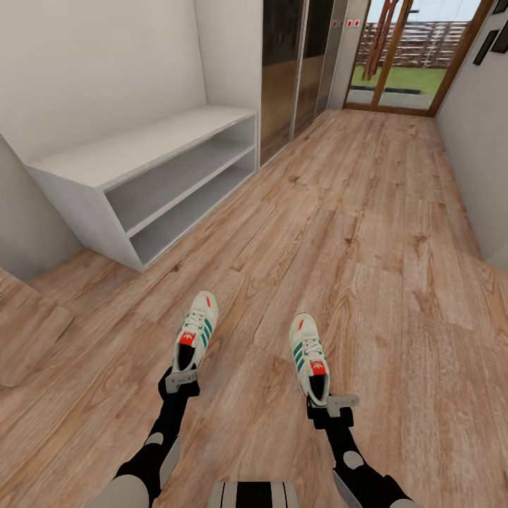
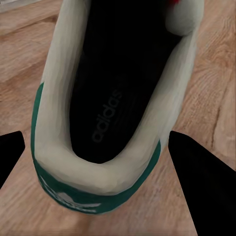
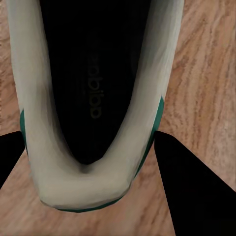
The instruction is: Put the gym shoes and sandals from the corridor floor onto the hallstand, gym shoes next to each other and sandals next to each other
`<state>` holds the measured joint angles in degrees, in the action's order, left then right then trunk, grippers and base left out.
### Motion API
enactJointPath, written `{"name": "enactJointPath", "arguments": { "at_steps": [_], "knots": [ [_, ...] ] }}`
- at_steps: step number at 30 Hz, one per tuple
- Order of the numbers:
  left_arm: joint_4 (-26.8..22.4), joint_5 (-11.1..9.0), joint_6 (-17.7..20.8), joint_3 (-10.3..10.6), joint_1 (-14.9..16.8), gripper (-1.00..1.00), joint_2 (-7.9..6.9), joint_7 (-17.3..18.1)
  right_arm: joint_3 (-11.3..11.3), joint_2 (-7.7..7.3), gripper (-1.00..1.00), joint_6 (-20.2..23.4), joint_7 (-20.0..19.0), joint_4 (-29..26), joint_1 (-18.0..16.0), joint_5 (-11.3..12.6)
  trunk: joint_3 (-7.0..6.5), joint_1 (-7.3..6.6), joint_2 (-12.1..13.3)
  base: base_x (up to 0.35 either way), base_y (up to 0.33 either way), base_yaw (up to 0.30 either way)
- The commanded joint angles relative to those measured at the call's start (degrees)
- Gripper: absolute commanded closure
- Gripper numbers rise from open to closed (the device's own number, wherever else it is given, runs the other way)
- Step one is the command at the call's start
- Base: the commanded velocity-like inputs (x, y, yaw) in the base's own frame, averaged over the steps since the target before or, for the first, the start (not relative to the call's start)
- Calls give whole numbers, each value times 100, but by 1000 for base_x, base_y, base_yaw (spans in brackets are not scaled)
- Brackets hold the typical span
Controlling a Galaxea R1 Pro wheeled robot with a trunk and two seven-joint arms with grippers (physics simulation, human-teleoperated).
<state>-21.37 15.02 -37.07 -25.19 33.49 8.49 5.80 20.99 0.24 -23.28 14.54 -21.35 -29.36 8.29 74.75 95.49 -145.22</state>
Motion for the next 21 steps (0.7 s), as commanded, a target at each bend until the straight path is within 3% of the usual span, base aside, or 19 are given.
{"name": "enactJointPath", "arguments": {
  "at_steps": [1, 9, 21],
  "knots": [
    [2, 1, -1, -1, 0, 100, -1, -2, 2, -1, 100, -1, 5, 0, 0, 6, 0, 0, 0, 7, 114, 0],
    [9, 6, -1, -4, 0, 100, -5, 0, 2, -6, 100, -2, 7, 0, 0, 6, 0, 0, 0, 40, 164, 0],
    [10, 8, -2, -4, 0, 100, -5, 0, 2, -6, 100, -2, 5, 0, 0, 6, -22, -3, 1, 3, 11, 0]
  ]
}}
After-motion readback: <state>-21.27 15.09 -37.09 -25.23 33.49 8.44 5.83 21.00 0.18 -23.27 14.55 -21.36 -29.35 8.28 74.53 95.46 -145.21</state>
